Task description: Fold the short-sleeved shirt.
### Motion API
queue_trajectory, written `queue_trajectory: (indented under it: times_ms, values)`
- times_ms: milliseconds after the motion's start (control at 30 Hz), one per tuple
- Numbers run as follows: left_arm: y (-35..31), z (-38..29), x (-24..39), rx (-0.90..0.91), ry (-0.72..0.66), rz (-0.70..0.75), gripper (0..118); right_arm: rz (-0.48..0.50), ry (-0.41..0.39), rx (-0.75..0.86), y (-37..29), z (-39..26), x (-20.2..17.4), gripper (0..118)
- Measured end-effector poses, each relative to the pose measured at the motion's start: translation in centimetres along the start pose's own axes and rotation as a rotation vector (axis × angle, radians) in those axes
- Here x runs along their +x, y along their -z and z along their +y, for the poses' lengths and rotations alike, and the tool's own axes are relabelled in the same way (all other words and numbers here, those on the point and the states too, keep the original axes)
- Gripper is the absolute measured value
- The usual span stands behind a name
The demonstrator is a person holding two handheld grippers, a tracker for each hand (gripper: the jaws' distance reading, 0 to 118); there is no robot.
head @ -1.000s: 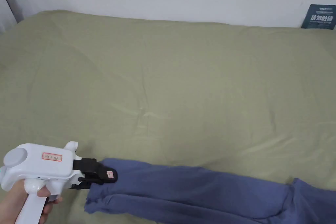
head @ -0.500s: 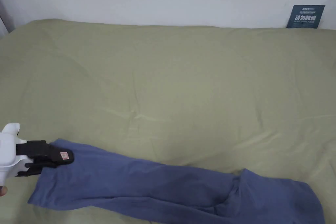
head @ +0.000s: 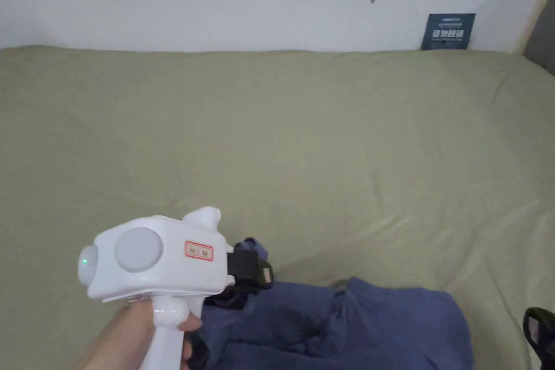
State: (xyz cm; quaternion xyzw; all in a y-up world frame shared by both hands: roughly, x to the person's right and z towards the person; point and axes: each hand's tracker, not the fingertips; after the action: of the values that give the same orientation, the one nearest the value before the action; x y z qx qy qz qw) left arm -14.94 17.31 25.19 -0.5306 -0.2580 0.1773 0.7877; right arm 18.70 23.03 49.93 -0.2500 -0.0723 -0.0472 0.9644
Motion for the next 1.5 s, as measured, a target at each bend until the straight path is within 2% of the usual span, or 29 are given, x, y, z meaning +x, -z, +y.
queue_trajectory:
  times_ms: [33,67,167,233,267,300,333,367,500,700,767,900,1033,1133,1233,1333,1367,1400,1433,1467,1500]
  values:
    - [1.9,-0.3,0.1,0.015,0.024,-0.047,91,-0.005,0.006,-0.006,0.0,-0.1,0.3,0]
    - [3.5,-0.6,0.2,-0.009,0.021,-0.049,118,-0.010,0.008,-0.017,0.0,-0.2,0.4,0]
    - [5.0,-1.0,0.0,-0.045,-0.046,-0.104,118,-0.023,0.005,-0.029,-0.2,-0.2,0.6,0]
    - [3.2,-0.8,-1.2,-0.022,-0.076,-0.112,117,-0.029,0.006,-0.030,-0.1,-0.2,0.8,0]
    - [1.6,-0.6,-1.2,-0.006,-0.068,-0.131,112,-0.029,0.007,-0.030,0.1,-0.2,0.9,0]
    - [0.6,-0.5,-1.8,0.003,-0.057,-0.136,97,-0.029,0.009,-0.031,0.2,-0.2,0.9,0]
    - [-0.4,-0.5,-2.5,0.018,-0.049,-0.131,58,-0.025,0.011,-0.032,0.5,-0.3,1.0,0]
    - [-1.1,-0.5,-3.1,0.038,-0.041,-0.099,0,-0.019,0.014,-0.032,0.8,-0.3,1.1,0]
    - [-0.5,-0.5,-5.0,-0.003,-0.048,-0.028,0,-0.002,0.014,-0.044,1.4,-0.4,0.2,0]
    - [8.1,-3.6,-5.1,-0.203,-0.078,-0.118,0,0.012,0.022,-0.079,1.9,-1.0,-0.5,0]
    - [10.0,-4.8,-4.5,-0.191,-0.082,-0.113,0,0.009,0.018,-0.093,2.1,-1.1,-0.6,0]
    - [7.4,-3.4,-4.7,-0.176,-0.096,-0.151,0,0.006,0.009,-0.098,2.4,-0.7,-0.7,0]
    - [-0.1,-1.4,-7.5,-0.040,-0.100,-0.195,0,0.013,-0.008,-0.086,2.9,0.3,-1.3,0]
    - [-5.2,-0.8,-11.4,0.035,-0.141,-0.128,0,0.029,-0.015,-0.072,3.4,0.8,-1.7,0]
    - [-6.7,-0.4,-15.4,0.026,-0.153,-0.038,0,0.041,-0.032,-0.057,3.6,1.1,-2.3,0]
    - [-5.7,-0.4,-17.8,-0.008,-0.206,-0.058,0,0.043,-0.038,-0.054,3.7,1.4,-3.3,0]
    - [-5.3,-0.4,-18.2,-0.019,-0.202,-0.059,2,0.044,-0.038,-0.055,3.8,1.4,-3.5,0]
    - [-5.0,-0.4,-18.4,-0.027,-0.192,-0.072,20,0.044,-0.037,-0.058,3.9,1.3,-3.4,0]
    - [-4.5,-0.3,-18.7,-0.054,-0.192,-0.151,62,0.046,-0.037,-0.062,3.9,1.1,-3.3,0]
    - [-4.3,-0.7,-18.0,-0.064,-0.218,-0.215,114,0.045,-0.039,-0.067,4.0,1.1,-3.4,0]
    - [-3.6,-0.8,-18.1,-0.077,-0.238,-0.264,118,0.045,-0.040,-0.071,4.0,1.0,-3.4,0]
